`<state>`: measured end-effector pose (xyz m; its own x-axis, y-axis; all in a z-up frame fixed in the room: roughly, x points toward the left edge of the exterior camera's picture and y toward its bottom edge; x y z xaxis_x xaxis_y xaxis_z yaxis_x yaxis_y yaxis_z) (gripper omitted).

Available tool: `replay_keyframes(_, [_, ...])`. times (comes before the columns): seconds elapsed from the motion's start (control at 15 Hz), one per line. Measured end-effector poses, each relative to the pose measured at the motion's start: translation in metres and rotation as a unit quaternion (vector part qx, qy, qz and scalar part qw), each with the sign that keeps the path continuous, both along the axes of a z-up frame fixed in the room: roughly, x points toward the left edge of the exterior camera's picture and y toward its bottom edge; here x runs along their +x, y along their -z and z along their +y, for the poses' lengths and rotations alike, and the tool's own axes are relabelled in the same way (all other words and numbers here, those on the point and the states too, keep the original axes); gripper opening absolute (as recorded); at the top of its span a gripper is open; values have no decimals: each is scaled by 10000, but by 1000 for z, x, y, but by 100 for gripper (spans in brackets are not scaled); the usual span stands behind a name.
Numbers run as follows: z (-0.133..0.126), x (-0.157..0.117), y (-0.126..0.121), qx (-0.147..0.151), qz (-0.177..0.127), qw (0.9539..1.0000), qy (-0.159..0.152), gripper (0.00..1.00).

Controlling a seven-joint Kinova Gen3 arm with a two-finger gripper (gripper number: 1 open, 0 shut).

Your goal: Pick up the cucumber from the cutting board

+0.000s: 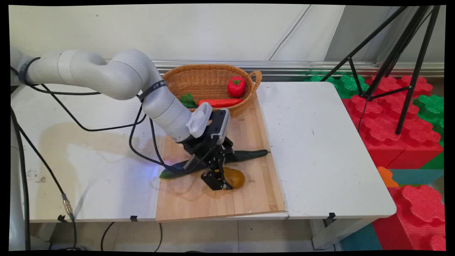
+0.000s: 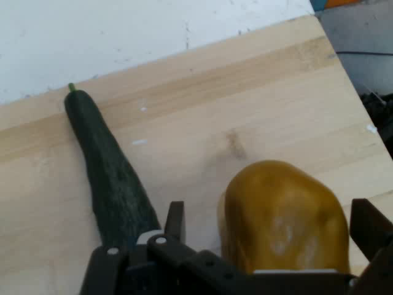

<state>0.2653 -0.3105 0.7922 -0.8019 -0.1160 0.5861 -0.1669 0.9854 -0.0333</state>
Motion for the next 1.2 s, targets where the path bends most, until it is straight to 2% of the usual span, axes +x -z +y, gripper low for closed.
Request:
replay_keyframes(0.53, [2, 14, -39, -162, 362, 9987, -309, 100])
replay_keyframes(0.87, [10, 42, -76, -190, 665, 9959, -581, 100])
replay_keyframes(1.2, [20, 76, -102, -174, 804, 9939, -739, 100])
